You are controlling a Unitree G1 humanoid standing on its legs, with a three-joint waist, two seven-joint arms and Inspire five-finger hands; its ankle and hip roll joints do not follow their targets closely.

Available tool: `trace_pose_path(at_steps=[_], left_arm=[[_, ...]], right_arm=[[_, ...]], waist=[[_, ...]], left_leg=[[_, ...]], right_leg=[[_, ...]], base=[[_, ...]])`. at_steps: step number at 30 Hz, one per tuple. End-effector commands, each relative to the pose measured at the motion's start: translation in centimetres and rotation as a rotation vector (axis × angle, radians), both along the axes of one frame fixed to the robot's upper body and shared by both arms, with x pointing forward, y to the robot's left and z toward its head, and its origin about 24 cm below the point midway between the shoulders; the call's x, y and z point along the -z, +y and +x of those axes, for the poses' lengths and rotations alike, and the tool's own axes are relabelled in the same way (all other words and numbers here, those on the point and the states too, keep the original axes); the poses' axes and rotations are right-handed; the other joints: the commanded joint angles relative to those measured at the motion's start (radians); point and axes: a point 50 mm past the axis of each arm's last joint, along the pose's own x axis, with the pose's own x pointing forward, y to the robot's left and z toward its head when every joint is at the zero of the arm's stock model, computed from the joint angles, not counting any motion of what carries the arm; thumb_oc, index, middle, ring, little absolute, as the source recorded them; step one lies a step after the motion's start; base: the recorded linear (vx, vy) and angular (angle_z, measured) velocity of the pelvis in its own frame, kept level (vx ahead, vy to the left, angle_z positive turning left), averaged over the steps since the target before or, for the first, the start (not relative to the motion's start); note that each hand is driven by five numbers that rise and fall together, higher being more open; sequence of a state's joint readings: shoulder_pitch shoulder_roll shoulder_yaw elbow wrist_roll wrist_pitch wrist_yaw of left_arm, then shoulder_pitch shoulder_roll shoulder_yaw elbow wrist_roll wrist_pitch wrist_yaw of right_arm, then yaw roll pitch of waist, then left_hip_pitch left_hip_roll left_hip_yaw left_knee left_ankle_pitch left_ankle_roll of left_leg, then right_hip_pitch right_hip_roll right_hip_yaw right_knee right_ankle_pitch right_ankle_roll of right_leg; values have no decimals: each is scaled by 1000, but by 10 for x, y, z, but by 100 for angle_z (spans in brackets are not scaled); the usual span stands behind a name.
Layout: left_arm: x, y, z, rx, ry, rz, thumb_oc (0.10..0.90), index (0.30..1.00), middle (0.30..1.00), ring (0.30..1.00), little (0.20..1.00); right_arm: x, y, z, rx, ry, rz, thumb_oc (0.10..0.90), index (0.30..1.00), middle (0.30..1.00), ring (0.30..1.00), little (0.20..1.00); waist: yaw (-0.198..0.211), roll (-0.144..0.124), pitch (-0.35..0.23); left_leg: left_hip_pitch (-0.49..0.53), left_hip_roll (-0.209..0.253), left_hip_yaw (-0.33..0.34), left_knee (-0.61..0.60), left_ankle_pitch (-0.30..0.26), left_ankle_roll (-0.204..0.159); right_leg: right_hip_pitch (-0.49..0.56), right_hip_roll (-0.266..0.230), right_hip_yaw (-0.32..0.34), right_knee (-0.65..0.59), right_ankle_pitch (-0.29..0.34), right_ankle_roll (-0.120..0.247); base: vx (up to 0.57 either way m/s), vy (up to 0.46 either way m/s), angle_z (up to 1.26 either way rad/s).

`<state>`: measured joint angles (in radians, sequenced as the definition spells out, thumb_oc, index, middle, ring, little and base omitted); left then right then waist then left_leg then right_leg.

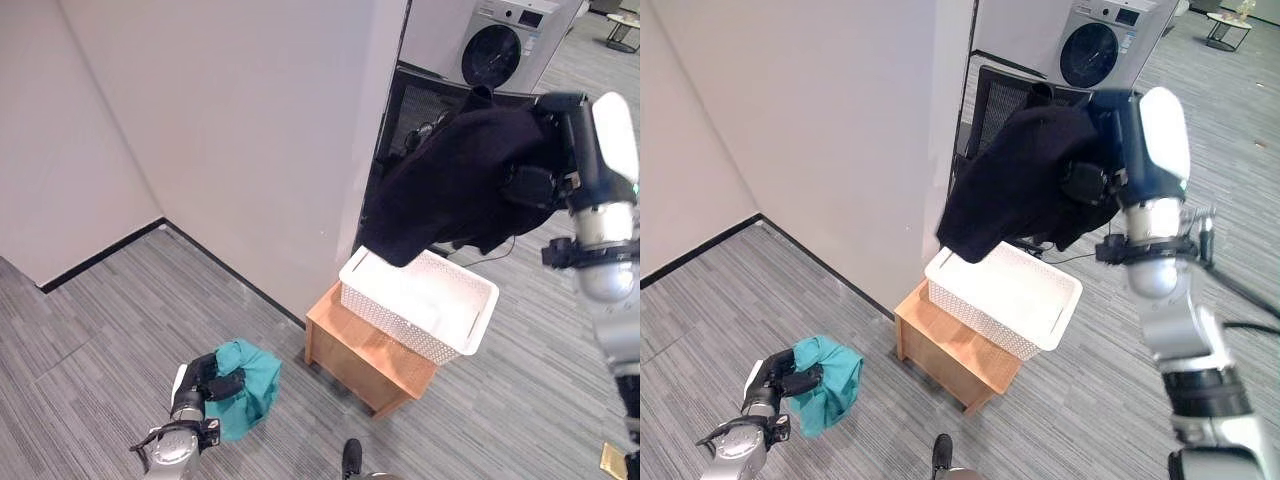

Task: Pick up bed clothes into laundry basket.

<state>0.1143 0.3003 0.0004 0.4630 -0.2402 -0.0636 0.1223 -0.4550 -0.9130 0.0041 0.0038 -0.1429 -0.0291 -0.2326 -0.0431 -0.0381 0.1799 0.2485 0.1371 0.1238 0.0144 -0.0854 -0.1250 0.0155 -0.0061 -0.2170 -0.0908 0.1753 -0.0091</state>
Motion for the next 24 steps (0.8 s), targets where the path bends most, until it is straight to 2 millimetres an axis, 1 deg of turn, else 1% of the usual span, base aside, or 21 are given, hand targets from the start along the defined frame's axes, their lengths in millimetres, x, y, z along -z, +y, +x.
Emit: trace_pose_path(at_steps=[1, 2, 3, 4, 5, 6, 7, 9, 10, 11, 12, 13, 14, 17, 21, 23, 24], left_arm=[[-35, 13, 26, 40, -188, 63, 400, 300, 300, 300, 300], [-36, 12, 28, 43, -195, 60, 400, 300, 300, 300, 300], [-35, 11, 27, 44, -189, 54, 400, 300, 300, 300, 300], [-33, 10, 26, 53, -177, 48, 400, 300, 300, 300, 300], [-33, 9, 26, 52, -177, 47, 400, 300, 300, 300, 300], [-31, 9, 22, 59, -165, 45, 400, 300, 300, 300, 300], [-30, 10, 21, 66, -162, 42, 400, 300, 300, 300, 300], [-25, 7, 18, 78, -139, 32, 400, 300, 300, 300, 300], [-23, 6, 16, 80, -132, 24, 400, 300, 300, 300, 300], [-21, 6, 13, 86, -118, 18, 400, 300, 300, 300, 300], [-18, 5, 12, 90, -104, 16, 400, 300, 300, 300, 300], [-18, 5, 12, 89, -104, 14, 400, 300, 300, 300, 300], [-17, 6, 12, 91, -99, 17, 400, 300, 300, 300, 300], [-17, 7, 12, 93, -93, 17, 400, 300, 300, 300, 300], [-16, 4, 15, 103, -90, 14, 400, 300, 300, 300, 300], [-14, 3, 15, 104, -83, 12, 400, 300, 300, 300, 300], [-13, 4, 14, 107, -75, 14, 400, 300, 300, 300, 300]], right_arm=[[-80, 9, -11, -53, -295, -33, 400, 300, 300, 300, 300], [-84, 9, -9, -49, -284, -49, 400, 300, 300, 300, 300], [-84, 6, -6, -39, -258, -56, 400, 300, 300, 300, 300], [-84, 5, 0, -29, -223, -65, 400, 300, 300, 300, 300], [-85, 5, 1, -30, -223, -66, 400, 300, 300, 300, 300], [-80, -4, 8, 20, -153, -95, 400, 300, 300, 300, 300], [-77, -9, 15, 48, -103, -108, 400, 300, 300, 300, 300], [-67, -18, 24, 82, -38, -79, 400, 300, 300, 300, 300], [-61, -21, 27, 88, -5, -74, 400, 300, 300, 300, 300], [-51, -26, 33, 109, 49, -69, 400, 300, 300, 300, 300], [-46, -28, 36, 118, 77, -61, 400, 300, 300, 300, 300], [-46, -27, 36, 116, 77, -62, 400, 300, 300, 300, 300], [-34, -31, 43, 139, 137, -55, 400, 300, 300, 300, 300], [-25, -31, 49, 161, 188, -76, 400, 300, 300, 300, 300], [-21, -36, 54, 217, 214, -103, 400, 300, 300, 300, 300], [-14, -41, 56, 240, 238, -88, 400, 300, 300, 300, 300], [-5, -46, 58, 266, 267, -64, 400, 300, 300, 300, 300]], waist=[[30, -60, -71], [34, -64, -61], [40, -73, -58], [50, -79, -59], [50, -78, -58], [75, -69, -53], [86, -60, -54], [82, -41, -63], [80, -39, -69], [76, -33, -78], [73, -31, -84], [73, -30, -84], [74, -27, -88], [74, -22, -84], [71, -17, -73], [70, -12, -68], [72, -6, -60]], left_leg=[[-128, 13, 10, 286, 69, -50], [-162, 15, 19, 296, 68, -46], [-189, 14, 31, 271, 52, -37], [-200, 7, 41, 219, 25, -20], [-198, 6, 43, 218, 25, -19], [-240, 11, 23, 126, 77, -19], [-232, 17, 13, 58, 96, -22], [-185, 24, 24, -35, 133, -20], [-171, 21, 22, -53, 137, -18], [-144, 22, 32, -83, 147, -18], [-135, 24, 42, -92, 148, -21], [-134, 24, 44, -93, 148, -21], [-130, 27, 50, -102, 150, -22], [-135, 29, 55, -102, 151, -23], [-158, 31, 57, -102, 152, -24], [-166, 32, 56, -102, 151, -24], [-172, 33, 55, -102, 153, -24]], right_leg=[[79, -128, -57, 6, -130, 112], [86, -132, -59, 5, -137, 114], [93, -135, -59, 4, -142, 119], [95, -142, -52, 4, -149, 128], [95, -143, -51, 4, -149, 129], [111, -135, -39, 4, -159, 137], [117, -128, -29, 4, -169, 139], [126, -113, -26, 5, -178, 136], [126, -111, -21, 6, -176, 134], [129, -109, -17, 5, -175, 134], [129, -110, -17, 4, -174, 135], [129, -110, -15, 4, -174, 135], [127, -112, -11, 4, -174, 138], [118, -117, -12, 4, -171, 142], [93, -123, -15, 4, -166, 150], [85, -124, -17, 4, -167, 153], [80, -126, -19, 4, -167, 155]], base=[[84, -100, 7], [121, -111, 3], [101, -16, 11], [88, 5, 9], [127, 64, 0], [113, 79, -15], [155, 96, -22], [113, 48, -36], [111, 37, -29], [100, 39, -12], [72, 29, -21], [79, 24, -33], [62, 16, -37], [52, 12, -19], [-9, 1, 3], [-10, -6, 5], [-11, -7, 3]])
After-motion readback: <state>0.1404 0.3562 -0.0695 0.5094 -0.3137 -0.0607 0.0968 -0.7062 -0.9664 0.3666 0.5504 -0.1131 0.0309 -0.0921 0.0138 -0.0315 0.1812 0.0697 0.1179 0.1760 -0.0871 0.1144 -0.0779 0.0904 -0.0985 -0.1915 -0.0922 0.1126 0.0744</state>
